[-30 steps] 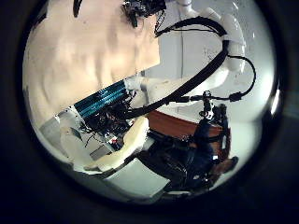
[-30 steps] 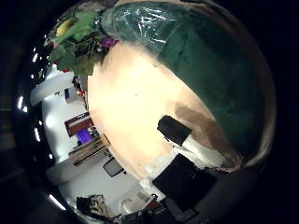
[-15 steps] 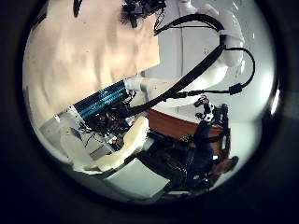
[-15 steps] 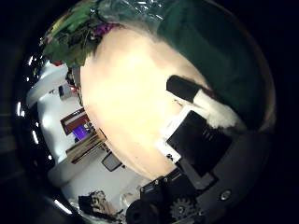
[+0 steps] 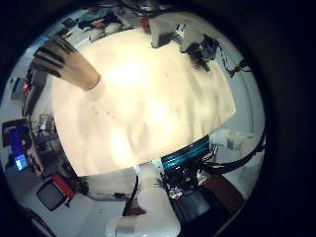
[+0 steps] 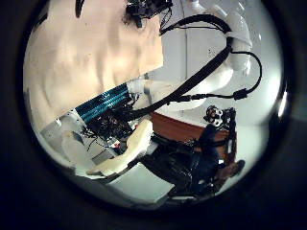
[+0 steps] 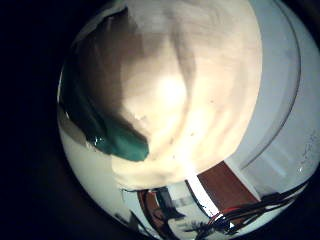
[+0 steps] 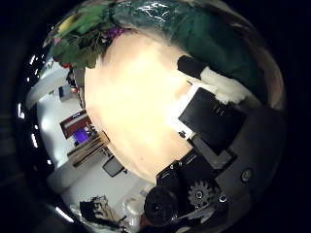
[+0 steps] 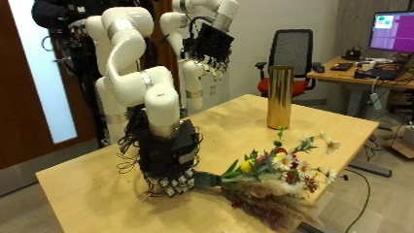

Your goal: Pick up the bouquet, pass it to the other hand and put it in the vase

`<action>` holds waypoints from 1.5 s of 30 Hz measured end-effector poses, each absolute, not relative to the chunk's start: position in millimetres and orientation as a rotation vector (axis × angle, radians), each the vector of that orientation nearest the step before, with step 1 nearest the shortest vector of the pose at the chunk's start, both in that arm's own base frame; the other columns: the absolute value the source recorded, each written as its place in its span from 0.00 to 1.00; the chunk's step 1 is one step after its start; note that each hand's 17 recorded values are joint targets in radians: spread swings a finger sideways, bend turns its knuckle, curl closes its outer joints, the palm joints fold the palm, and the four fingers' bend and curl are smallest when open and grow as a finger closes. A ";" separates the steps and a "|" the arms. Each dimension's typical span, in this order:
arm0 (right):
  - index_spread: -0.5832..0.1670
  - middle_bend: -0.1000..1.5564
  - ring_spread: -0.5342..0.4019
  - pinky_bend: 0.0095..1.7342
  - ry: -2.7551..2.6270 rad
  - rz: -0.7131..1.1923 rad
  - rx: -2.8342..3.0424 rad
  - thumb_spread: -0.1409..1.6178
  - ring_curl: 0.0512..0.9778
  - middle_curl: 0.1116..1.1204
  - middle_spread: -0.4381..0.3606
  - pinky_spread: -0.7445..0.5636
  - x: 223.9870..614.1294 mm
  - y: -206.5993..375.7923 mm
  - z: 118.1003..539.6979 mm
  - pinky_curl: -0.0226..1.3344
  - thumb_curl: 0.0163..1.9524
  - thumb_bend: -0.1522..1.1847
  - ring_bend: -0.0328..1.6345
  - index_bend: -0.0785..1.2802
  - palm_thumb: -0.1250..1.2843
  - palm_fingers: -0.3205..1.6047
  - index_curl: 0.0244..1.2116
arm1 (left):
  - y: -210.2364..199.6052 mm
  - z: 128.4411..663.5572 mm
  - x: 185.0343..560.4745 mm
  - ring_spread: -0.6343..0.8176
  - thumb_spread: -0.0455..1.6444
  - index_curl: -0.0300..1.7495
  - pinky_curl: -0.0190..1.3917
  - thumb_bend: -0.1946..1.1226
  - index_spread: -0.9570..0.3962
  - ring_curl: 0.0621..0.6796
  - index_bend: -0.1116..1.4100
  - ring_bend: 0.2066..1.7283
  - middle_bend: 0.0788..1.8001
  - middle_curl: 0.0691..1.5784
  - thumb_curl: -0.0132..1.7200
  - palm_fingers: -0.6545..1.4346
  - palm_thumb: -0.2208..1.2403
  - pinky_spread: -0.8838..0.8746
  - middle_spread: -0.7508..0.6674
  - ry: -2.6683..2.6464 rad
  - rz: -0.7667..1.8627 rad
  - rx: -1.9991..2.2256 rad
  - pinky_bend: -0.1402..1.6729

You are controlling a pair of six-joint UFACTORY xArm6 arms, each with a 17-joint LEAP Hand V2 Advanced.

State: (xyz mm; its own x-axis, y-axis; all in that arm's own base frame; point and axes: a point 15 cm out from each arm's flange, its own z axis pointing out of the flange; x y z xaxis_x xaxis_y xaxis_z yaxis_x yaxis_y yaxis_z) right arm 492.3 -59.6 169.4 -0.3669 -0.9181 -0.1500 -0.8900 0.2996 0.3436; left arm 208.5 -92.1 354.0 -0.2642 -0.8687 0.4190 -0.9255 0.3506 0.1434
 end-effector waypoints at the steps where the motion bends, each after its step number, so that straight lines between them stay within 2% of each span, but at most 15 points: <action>1: 0.35 0.78 0.34 0.71 -2.488 -0.567 1.722 0.52 0.50 0.56 0.33 0.28 492.0 -66.5 176.1 0.36 0.29 0.11 0.82 0.73 0.82 0.83 0.67 | -92.3 354.0 208.4 0.85 0.58 0.16 0.24 0.13 0.81 0.24 0.17 0.23 0.11 0.17 0.19 0.31 0.46 0.84 0.85 -2.195 0.180 1.566 0.24; 5: 0.38 0.81 0.35 0.78 -2.515 -0.528 1.790 0.52 0.54 0.59 0.35 0.34 491.0 -79.0 205.4 0.41 0.32 0.13 0.85 0.78 0.90 0.78 0.71 | -93.1 353.9 209.7 0.85 0.58 0.16 0.24 0.13 0.81 0.24 0.17 0.23 0.11 0.17 0.19 0.31 0.46 0.84 0.85 -2.194 0.184 1.566 0.24; 8: 0.39 0.82 0.36 0.79 -2.483 -0.503 1.892 0.50 0.56 0.60 0.36 0.36 482.5 -76.6 234.7 0.43 0.34 0.13 0.86 0.80 0.93 0.76 0.72 | -93.1 351.2 210.4 0.85 0.58 0.16 0.24 0.13 0.81 0.24 0.17 0.23 0.11 0.17 0.19 0.31 0.46 0.84 0.85 -2.185 0.174 1.561 0.24; 11: 0.40 0.84 0.37 0.79 -2.423 -0.524 1.974 0.43 0.58 0.62 0.36 0.39 461.6 -70.5 261.9 0.46 0.37 0.11 0.88 0.82 0.96 0.75 0.74 | -93.5 349.9 210.6 0.85 0.58 0.16 0.24 0.13 0.81 0.24 0.17 0.23 0.11 0.17 0.19 0.32 0.46 0.84 0.85 -2.181 0.171 1.554 0.24; 19: 0.42 0.85 0.38 0.77 -2.440 -0.571 2.195 0.35 0.60 0.64 0.38 0.41 417.1 -49.3 324.3 0.51 0.41 0.11 0.88 0.83 0.96 0.74 0.76 | -92.4 352.2 212.2 0.85 0.58 0.16 0.24 0.13 0.81 0.24 0.17 0.23 0.11 0.17 0.19 0.32 0.46 0.84 0.85 -2.166 0.177 1.561 0.25; 27: 0.44 0.85 0.38 0.73 -2.437 -0.566 2.312 0.28 0.61 0.65 0.40 0.41 397.4 -42.6 349.1 0.56 0.44 0.10 0.88 0.85 0.95 0.74 0.77 | -97.4 353.9 212.4 0.85 0.59 0.17 0.24 0.13 0.82 0.23 0.18 0.23 0.11 0.17 0.19 0.32 0.47 0.84 0.85 -2.134 0.212 1.555 0.24; 37: 0.45 0.85 0.38 0.69 -2.485 -0.846 2.635 0.22 0.62 0.65 0.40 0.41 374.9 -7.0 410.3 0.63 0.46 0.10 0.88 0.85 0.95 0.74 0.76 | -89.3 368.9 234.1 0.82 0.60 0.19 0.23 0.12 0.84 0.22 0.19 0.21 0.11 0.17 0.18 0.39 0.44 0.81 0.79 -1.971 0.425 1.601 0.22; 41: 0.46 0.85 0.38 0.67 -2.430 -0.950 2.819 0.21 0.62 0.65 0.40 0.41 368.5 1.9 432.4 0.66 0.46 0.10 0.88 0.86 0.95 0.74 0.76 | -98.4 392.4 250.2 0.79 0.59 0.20 0.22 0.12 0.83 0.21 0.20 0.21 0.11 0.17 0.18 0.43 0.39 0.79 0.74 -1.906 0.607 1.556 0.20; 45: 0.46 0.85 0.38 0.66 -2.293 -1.148 3.044 0.20 0.62 0.65 0.40 0.40 358.5 19.4 457.5 0.68 0.46 0.10 0.88 0.86 0.94 0.74 0.76 | -113.8 429.5 271.8 0.75 0.58 0.21 0.22 0.12 0.82 0.19 0.20 0.20 0.12 0.18 0.17 0.46 0.35 0.76 0.70 -1.827 0.852 1.481 0.18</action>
State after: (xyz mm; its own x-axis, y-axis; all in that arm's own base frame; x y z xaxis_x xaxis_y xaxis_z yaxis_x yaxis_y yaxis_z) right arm 358.5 19.4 457.5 0.3076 -0.5207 -0.7964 -0.9496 -0.1150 -0.2916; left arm 271.8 -113.8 429.5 -0.1701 -0.5756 0.7998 -0.9827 0.1588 -0.0947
